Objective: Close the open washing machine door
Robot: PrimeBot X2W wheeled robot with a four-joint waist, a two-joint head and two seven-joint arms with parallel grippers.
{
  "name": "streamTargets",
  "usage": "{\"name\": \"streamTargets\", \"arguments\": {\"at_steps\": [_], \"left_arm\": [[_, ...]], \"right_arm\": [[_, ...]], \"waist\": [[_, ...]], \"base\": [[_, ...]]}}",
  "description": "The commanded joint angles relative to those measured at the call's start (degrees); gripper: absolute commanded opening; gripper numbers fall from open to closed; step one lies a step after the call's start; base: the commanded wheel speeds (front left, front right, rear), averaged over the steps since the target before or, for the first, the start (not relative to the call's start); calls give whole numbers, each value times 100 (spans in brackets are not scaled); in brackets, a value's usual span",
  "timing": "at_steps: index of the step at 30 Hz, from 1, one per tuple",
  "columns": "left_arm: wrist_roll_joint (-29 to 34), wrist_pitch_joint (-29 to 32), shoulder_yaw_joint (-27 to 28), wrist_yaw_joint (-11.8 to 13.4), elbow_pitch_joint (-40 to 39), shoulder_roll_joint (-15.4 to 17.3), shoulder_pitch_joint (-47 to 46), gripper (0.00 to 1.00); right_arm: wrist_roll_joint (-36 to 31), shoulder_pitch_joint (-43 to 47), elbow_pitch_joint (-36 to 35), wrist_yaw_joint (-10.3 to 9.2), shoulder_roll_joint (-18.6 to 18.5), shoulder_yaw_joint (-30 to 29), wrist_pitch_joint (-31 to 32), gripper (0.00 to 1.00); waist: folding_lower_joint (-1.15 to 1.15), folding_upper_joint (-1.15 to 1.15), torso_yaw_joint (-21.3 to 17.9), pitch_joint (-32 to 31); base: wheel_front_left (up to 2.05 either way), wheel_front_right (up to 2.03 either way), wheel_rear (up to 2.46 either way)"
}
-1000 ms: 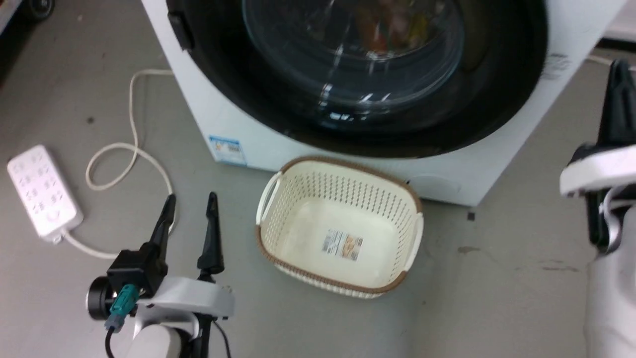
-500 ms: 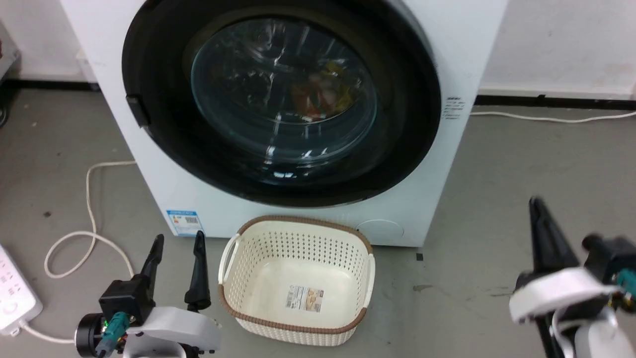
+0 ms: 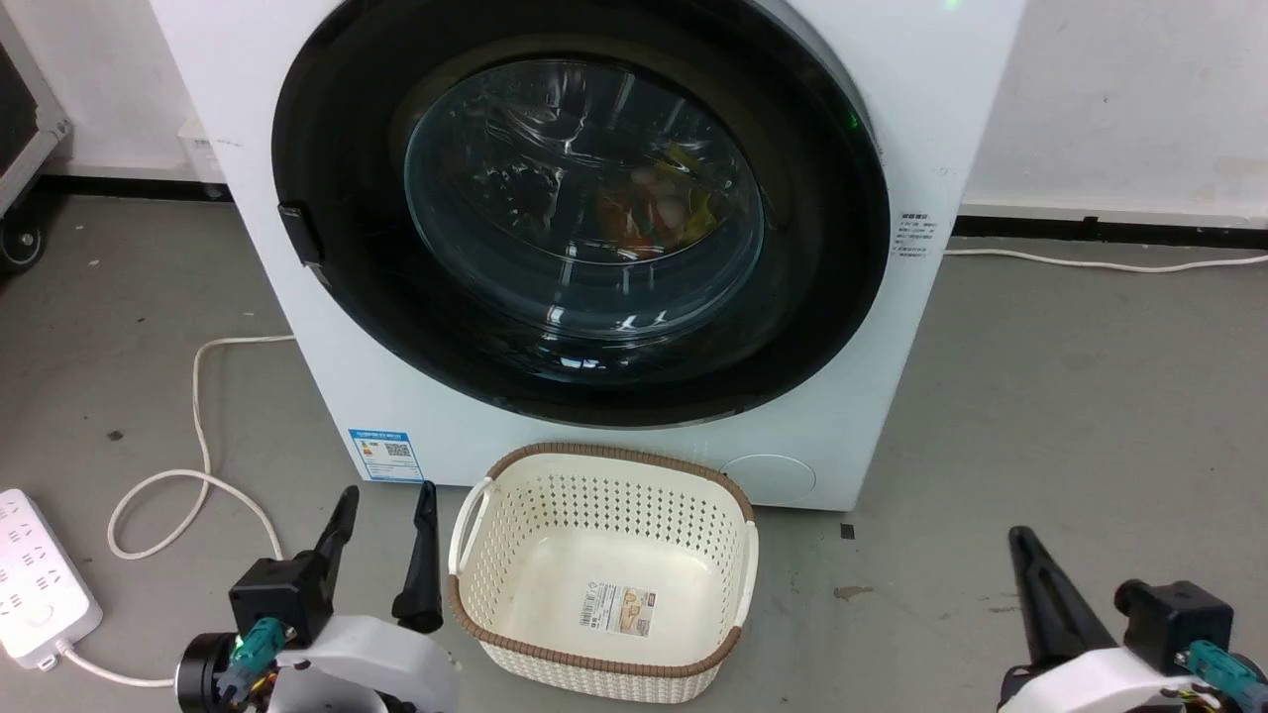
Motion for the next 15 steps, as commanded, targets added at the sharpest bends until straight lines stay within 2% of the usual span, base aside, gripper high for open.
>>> {"name": "streamTargets", "arguments": {"at_steps": [1, 3, 4, 5, 6, 15], "left_arm": [[-16, 21, -14, -13, 10, 32, 72, 100], [-24, 39, -43, -35, 25, 38, 55, 100], [-31, 43, -54, -39, 39, 43, 42, 100], [-31, 43, -54, -39, 39, 43, 42, 100], [-35, 46, -59, -38, 47, 44, 37, 100], [-63, 67, -125, -45, 51, 69, 1, 100]], "right_arm": [[39, 90, -55, -3, 14, 27, 37, 0], [32, 101, -82, -3, 15, 57, 94, 0], [28, 98, -106, -3, 15, 75, 143, 29], [28, 98, -106, -3, 15, 75, 143, 29], [13, 92, -118, -3, 15, 81, 163, 100], [50, 82, -201, -3, 15, 85, 216, 100]], "waist": [[0, 0, 0, 4], [0, 0, 2, 6], [0, 0, -3, 8], [0, 0, -3, 8], [0, 0, -4, 8], [0, 0, -3, -3]], "base": [[0, 0, 0], [0, 0, 0], [0, 0, 0], [0, 0, 0], [0, 0, 0], [0, 0, 0]]}}
